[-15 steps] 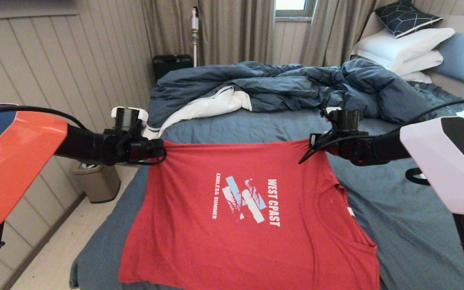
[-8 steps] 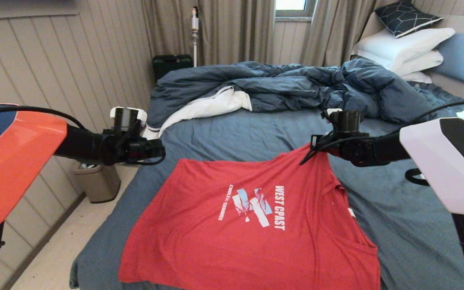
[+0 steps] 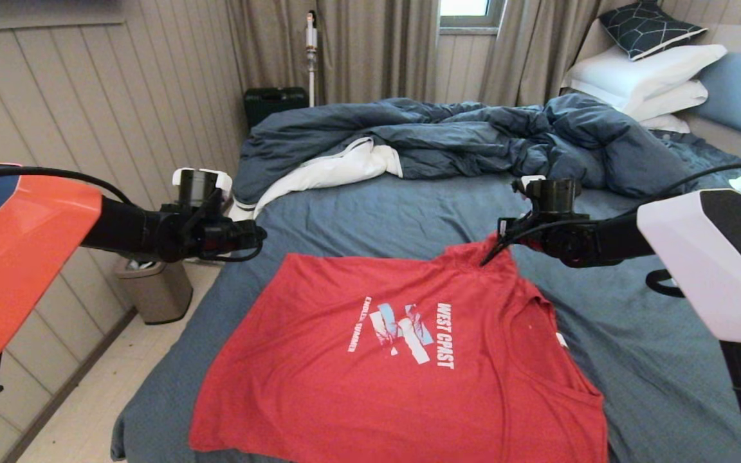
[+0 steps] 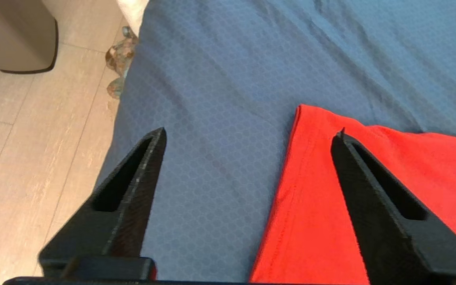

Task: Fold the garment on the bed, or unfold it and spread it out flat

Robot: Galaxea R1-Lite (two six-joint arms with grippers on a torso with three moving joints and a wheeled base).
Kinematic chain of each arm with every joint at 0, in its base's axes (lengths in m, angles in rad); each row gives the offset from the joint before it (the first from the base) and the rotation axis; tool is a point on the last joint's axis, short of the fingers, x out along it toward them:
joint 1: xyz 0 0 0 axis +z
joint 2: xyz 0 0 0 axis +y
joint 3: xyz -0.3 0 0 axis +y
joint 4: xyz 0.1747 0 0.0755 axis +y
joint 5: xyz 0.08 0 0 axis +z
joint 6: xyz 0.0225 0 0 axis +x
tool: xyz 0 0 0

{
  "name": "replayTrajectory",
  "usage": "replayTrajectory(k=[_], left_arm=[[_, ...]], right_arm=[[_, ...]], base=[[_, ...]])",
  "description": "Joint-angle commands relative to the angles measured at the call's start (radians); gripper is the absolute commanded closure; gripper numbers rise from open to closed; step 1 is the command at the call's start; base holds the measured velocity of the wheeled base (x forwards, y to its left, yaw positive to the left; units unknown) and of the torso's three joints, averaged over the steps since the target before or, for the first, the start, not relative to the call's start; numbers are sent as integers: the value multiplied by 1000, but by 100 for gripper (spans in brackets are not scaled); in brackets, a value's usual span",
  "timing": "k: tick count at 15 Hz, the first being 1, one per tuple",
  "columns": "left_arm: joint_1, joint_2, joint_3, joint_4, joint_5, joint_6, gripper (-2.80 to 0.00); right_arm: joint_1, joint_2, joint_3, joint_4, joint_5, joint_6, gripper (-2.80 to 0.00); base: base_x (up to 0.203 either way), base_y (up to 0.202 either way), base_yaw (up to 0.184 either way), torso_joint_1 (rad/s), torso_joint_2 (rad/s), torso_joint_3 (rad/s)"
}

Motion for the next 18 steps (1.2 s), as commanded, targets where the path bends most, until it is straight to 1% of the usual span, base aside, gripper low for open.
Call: replayTrajectory(k=[1,5,6,7,8,9,10,11,12,13,15,16,17,18], left_arm=[[0,-1,0,-2,1,-2,-280],[0,-30,1,20,0,-6,-280],[0,-58,1,55,0,-13,-280],[0,-95,3,108,-2,-29,-280],[0,-128,4,167,-10,-57,-280],[0,-161,5,242,-16,-89,-280],[0,-187,8,310,-19,-106,-280],[0,-217,13,376,-22,-115,0],[0,-253,18,460,-32,-122,0],[0,-299,22,522,-56,-127,0],[5,-412,38,631,-147,-132,0],[10,-482,72,661,-186,-132,0],[17,-557,141,674,-212,-127,0],[29,-633,238,663,-226,-117,0]], right_arm=[[1,-3,0,0,0,0,-280],[-1,-32,2,5,-3,1,-280],[0,-50,3,26,-4,2,-280],[1,-68,3,89,-3,9,-280],[1,-89,3,148,-1,34,-280],[0,-107,6,204,1,86,-280],[-2,-126,11,252,2,114,-280],[-2,-150,22,295,4,128,0],[-3,-183,35,325,7,140,0],[-3,-223,52,349,11,151,0],[-3,-331,105,398,44,166,0],[-1,-399,143,431,69,170,0],[1,-470,190,467,93,178,0],[3,-543,251,500,115,186,0]], base=[[0,0,0,0,0,0],[0,0,0,0,0,0],[0,0,0,0,0,0],[0,0,0,0,0,0],[0,0,0,0,0,0],[0,0,0,0,0,0],[0,0,0,0,0,0],[0,0,0,0,0,0],[0,0,0,0,0,0],[0,0,0,0,0,0],[0,0,0,0,0,0],[0,0,0,0,0,0],[0,0,0,0,0,0],[0,0,0,0,0,0]])
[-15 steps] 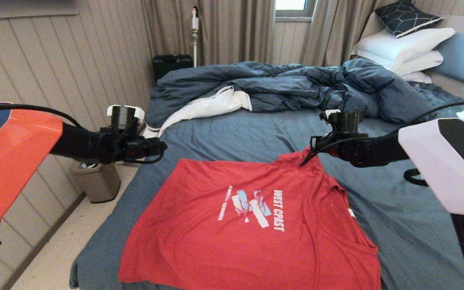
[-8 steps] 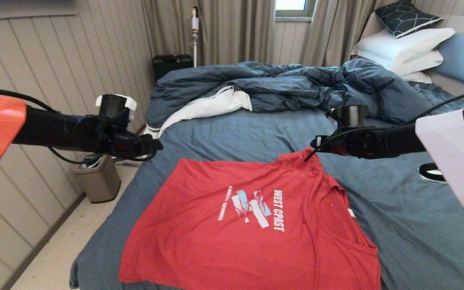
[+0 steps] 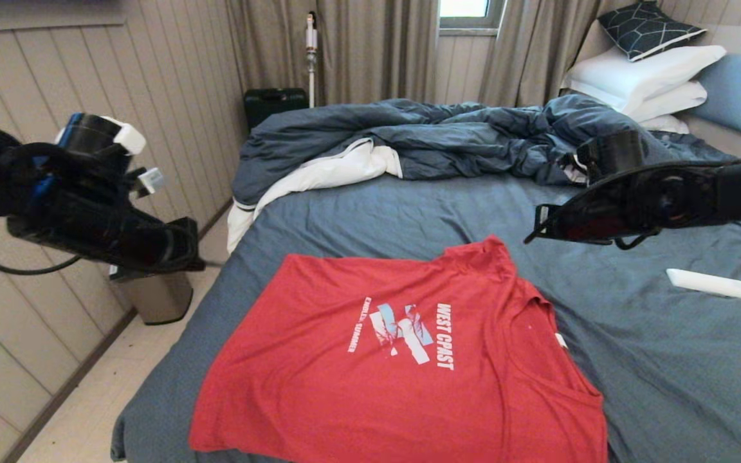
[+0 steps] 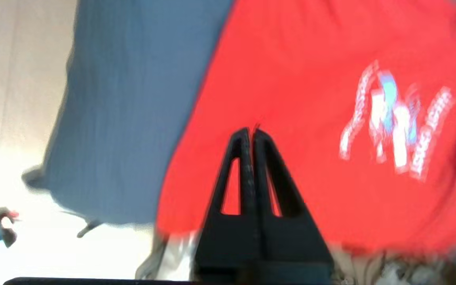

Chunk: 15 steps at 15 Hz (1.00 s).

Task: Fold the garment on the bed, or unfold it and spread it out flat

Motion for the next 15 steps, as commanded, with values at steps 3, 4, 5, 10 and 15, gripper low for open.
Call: replayTrajectory(k=[3,4,5,10,15], left_arm=[[83,-369,403,-154,-22,60,0],[113,-462,518,-221,-24,84,0],[145,-561,621,-282,-26,104,0],[244,-973,1012,-400,-20,157,0],[268,-1213,1296,-415,-34,178,0]], right_arm=[[5,-354,290,63,52,18,0],[4,-437,370,69,61,21,0],[3,-529,449,72,68,23,0],[-7,-1005,794,79,75,24,0],[-49,-1479,1136,91,26,18,0]], base=[[0,0,0,0,0,0],[0,0,0,0,0,0],[0,0,0,0,0,0],[0,0,0,0,0,0],[0,0,0,0,0,0]])
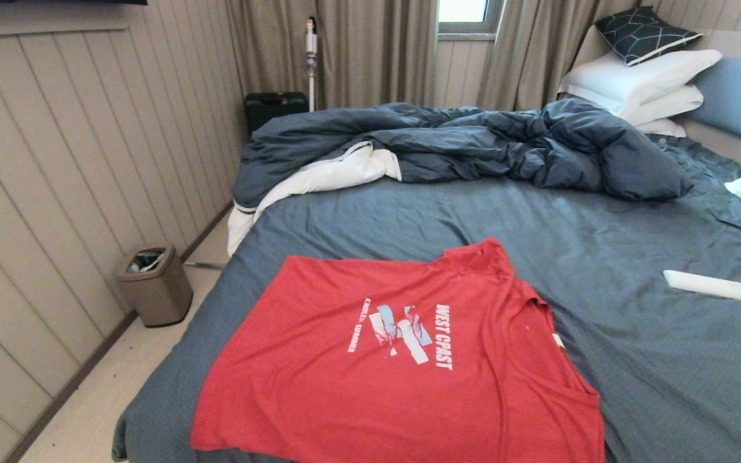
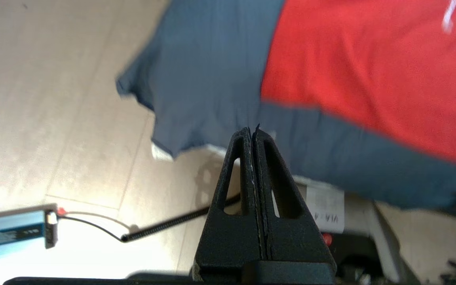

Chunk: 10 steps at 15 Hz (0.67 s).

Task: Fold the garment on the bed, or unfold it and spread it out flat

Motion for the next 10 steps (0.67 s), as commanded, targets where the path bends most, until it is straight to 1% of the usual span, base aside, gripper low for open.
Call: replayTrajectory(k=[1,3,5,7,9,10], left_arm=[[3,-110,77,1,-19,3,0],[3,-162,96,-1,-36,22,0],[-1,-232,97,-4,-40,50,0],[-5,-305,97,-4,-41,60,0],[-5,-397,97,-4,-40,72,0],[-5,-442,97,-4,-39,80,0]], right_arm=[[-13,-245,117,12,-6,0,0],[-35,-349,193,58,-11,-1,0],[-46,-444,257,75,-13,-3,0],[-46,-548,314,77,-12,-15,0],[-37,-648,391,77,-14,-50,0],[-30,-654,427,76,-14,-69,0]], base=[[0,0,0,0,0,0],[0,0,0,0,0,0],[0,0,0,0,0,0],[0,0,0,0,0,0],[0,0,0,0,0,0],[0,0,0,0,0,0]])
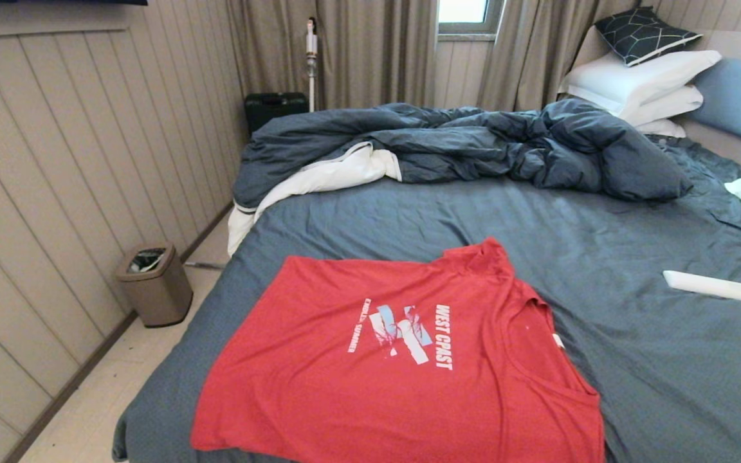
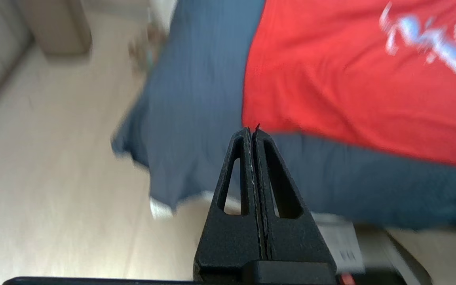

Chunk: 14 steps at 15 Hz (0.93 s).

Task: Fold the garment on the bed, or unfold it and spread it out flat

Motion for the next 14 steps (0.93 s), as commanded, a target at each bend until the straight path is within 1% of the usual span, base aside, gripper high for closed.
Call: replayTrajectory(k=[1,2,3,4,6,7,8,9,10,11,12,13,14], left_arm=[[0,-123,0,4,1,12,0],[0,-178,0,4,3,33,0],[0,-207,0,-1,6,77,0],[0,-210,0,-11,11,93,0],[-11,-210,0,-11,11,96,0],[-47,-210,0,-10,11,96,0],[-113,-210,0,-6,13,93,0],[-170,-210,0,-4,30,87,0],[-195,-210,0,-8,99,82,0],[-195,-210,0,-50,170,80,0],[-194,-210,0,-132,194,82,0],[-177,-210,0,-162,204,81,0],[-138,-210,0,-159,205,77,0]], right_arm=[[9,-63,57,14,2,-33,0],[10,-63,57,6,5,-48,0],[10,-63,57,-2,4,-50,0],[10,-63,57,-6,-1,-63,0],[10,-63,57,-57,-20,-86,0],[10,-63,57,-76,-25,-88,0],[10,-63,57,-76,-25,-88,0],[10,-63,57,-75,-25,-85,0],[10,-63,57,-73,-27,-80,0],[10,-63,57,-73,-27,-79,0],[10,-63,57,-73,-27,-79,0],[10,-63,57,-82,-23,-83,0],[10,-63,57,-84,-19,-85,0]], base=[[0,0,0,0,0,0],[0,0,0,0,0,0],[0,0,0,0,0,0],[0,0,0,0,0,0],[0,0,0,0,0,0],[0,0,0,0,0,0],[0,0,0,0,0,0],[0,0,0,0,0,0],[0,0,0,0,0,0],[0,0,0,0,0,0],[0,0,0,0,0,0],[0,0,0,0,0,0],[0,0,0,0,0,0]])
